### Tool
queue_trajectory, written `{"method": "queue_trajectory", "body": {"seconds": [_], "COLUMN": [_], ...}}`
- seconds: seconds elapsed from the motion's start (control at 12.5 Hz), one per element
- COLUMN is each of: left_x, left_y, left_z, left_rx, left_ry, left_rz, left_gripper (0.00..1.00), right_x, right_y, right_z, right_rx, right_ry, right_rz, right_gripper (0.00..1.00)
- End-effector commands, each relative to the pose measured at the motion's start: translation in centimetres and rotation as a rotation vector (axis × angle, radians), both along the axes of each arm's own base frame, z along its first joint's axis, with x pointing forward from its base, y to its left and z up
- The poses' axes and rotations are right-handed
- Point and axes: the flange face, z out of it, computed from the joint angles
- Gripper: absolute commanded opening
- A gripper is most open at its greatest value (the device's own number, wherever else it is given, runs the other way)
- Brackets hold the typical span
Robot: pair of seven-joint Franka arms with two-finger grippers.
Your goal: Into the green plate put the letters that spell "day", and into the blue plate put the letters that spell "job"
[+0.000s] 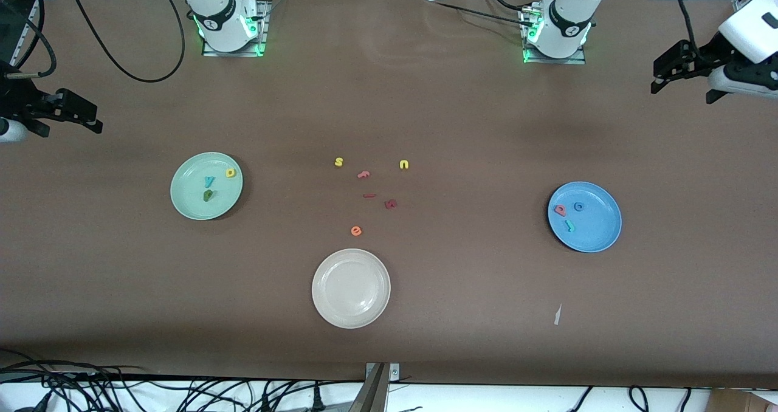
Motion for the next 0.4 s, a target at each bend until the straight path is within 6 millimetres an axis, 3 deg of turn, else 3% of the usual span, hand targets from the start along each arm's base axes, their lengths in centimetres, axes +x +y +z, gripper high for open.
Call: {"method": "queue_trajectory", "body": {"seconds": [0.0,0.32], "left_x": [0.99,1.46], "left_y": [-0.30,-0.68], "left_z": [0.31,0.85], "left_rx": [0.030,0.024], "left_ry": [0.012,0.002], "left_rz": [0.019,0.027], "left_gripper": [1.00,1.00], "right_x": [0.10,0.12], "right_y": [-0.02,-0.02], "right_z": [0.52,0.53], "right_rx": [0.003,0.003], "right_ry": [0.002,0.000], "right_rz": [0.006,0.008], "right_gripper": [1.00,1.00]}}
